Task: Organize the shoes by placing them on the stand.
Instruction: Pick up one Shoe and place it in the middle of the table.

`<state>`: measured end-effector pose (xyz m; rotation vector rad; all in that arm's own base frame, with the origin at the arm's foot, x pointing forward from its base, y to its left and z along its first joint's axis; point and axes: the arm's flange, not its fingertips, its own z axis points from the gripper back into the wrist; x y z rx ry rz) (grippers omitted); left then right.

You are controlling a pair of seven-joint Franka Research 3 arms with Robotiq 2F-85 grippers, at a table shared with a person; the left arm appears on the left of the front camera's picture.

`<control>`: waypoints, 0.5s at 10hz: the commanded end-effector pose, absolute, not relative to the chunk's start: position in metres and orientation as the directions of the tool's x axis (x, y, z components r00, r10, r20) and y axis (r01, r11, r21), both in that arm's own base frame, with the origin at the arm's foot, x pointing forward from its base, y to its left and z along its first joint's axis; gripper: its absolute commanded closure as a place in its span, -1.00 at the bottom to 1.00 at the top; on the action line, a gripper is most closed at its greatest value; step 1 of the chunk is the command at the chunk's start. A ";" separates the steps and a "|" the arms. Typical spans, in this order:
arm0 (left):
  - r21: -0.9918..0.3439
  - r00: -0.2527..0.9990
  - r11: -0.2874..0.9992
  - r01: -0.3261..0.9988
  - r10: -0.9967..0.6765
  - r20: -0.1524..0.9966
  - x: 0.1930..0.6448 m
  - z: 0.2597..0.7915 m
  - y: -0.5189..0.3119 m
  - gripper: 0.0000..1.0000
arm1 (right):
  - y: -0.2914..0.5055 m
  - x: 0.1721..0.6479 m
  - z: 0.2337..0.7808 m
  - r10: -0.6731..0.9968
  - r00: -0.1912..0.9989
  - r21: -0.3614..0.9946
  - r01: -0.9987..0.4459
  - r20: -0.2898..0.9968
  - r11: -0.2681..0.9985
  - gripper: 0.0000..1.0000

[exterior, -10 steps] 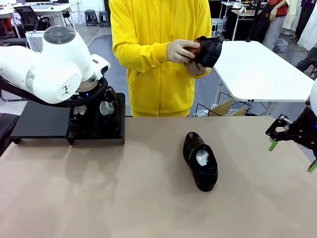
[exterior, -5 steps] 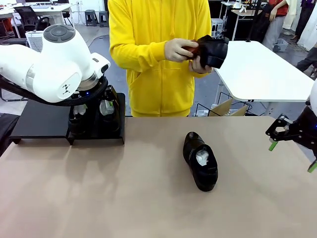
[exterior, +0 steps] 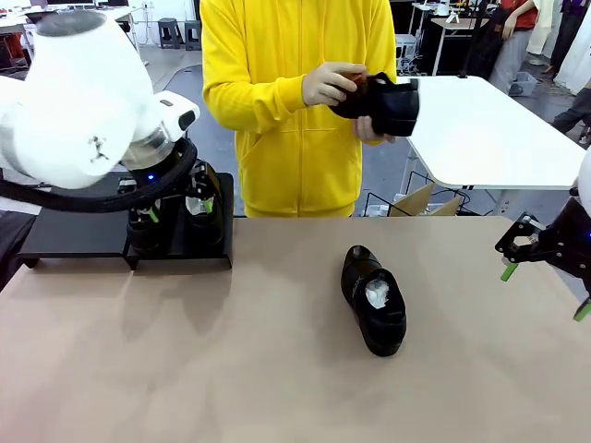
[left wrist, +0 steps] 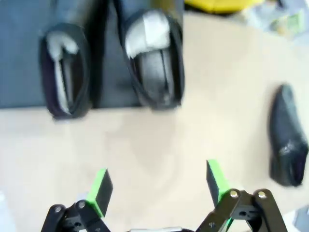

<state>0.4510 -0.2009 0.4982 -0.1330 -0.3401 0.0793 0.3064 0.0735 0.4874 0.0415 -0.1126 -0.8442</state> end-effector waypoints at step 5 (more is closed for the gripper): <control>-0.275 0.972 0.960 0.050 0.016 0.234 0.409 0.512 -0.167 -1.00 | 0.102 0.302 0.490 -0.675 0.725 0.068 0.673 0.138 0.737 -1.00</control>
